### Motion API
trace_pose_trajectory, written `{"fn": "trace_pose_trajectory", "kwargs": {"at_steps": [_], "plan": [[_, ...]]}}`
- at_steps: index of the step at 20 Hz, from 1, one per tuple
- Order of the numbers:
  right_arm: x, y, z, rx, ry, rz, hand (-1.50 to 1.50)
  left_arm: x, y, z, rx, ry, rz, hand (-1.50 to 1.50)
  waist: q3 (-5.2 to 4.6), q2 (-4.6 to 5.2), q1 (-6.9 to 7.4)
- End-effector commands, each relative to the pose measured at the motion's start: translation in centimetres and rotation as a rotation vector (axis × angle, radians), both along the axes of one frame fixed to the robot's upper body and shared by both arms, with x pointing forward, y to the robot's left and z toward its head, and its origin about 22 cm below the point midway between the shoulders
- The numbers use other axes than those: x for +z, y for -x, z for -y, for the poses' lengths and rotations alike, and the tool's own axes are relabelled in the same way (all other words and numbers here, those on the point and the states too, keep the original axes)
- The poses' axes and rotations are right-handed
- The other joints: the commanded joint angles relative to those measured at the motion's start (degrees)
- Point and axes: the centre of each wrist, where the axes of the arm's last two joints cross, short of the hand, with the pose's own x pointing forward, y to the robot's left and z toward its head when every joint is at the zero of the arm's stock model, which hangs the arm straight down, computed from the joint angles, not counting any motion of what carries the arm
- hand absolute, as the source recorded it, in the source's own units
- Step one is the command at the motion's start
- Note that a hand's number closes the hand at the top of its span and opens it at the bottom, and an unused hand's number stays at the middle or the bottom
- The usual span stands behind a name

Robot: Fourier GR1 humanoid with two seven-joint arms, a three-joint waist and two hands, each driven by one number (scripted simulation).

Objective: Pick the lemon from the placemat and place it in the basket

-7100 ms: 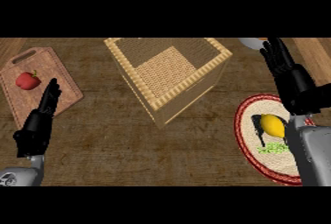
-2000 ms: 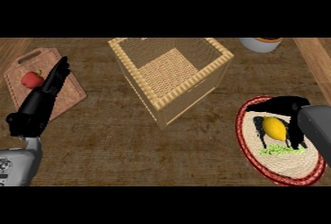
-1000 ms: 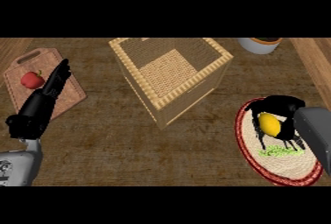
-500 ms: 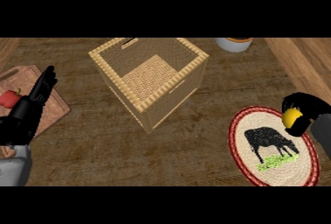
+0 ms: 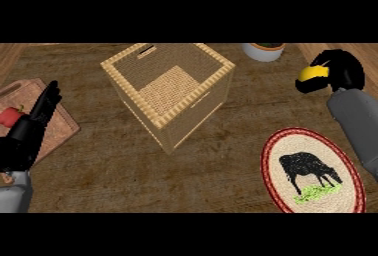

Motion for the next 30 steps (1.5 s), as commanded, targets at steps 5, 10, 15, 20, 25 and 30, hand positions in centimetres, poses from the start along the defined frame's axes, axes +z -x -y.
{"fn": "trace_pose_trajectory", "kwargs": {"at_steps": [5, 10, 15, 20, 25, 30], "plan": [[9.3, -3.2, -14.5, 0.083, -0.110, 0.362, 1.50, 0.4, -0.2, 0.0, -0.018, -0.007, 0.015, 0.00, -0.01, 0.50, 1.02], [16.4, -2.0, -22.6, 0.143, -0.158, 0.390, 1.50, 0.3, 0.0, 0.9, -0.040, 0.003, 0.023, 0.00, 0.24, 1.21, 2.46], [22.1, 0.5, -27.5, 0.097, -0.148, 0.320, 1.50, 0.4, 0.0, 1.2, -0.070, 0.022, 0.048, 0.00, 0.44, 2.48, 3.80], [25.1, 3.2, -32.2, 0.042, -0.154, 0.258, 1.50, 1.8, -2.2, 3.1, -0.107, 0.008, 0.076, 0.00, 0.54, 3.95, 5.86], [24.7, 3.0, -32.6, 0.016, -0.197, 0.171, 1.50, 1.1, -0.8, 2.7, -0.121, 0.023, 0.069, 0.00, 0.57, 4.19, 7.06], [25.4, 0.7, -31.1, 0.011, -0.207, 0.035, 1.50, 2.2, -2.6, 4.2, -0.137, -0.004, 0.098, 0.00, 0.52, 4.89, 7.78]]}}
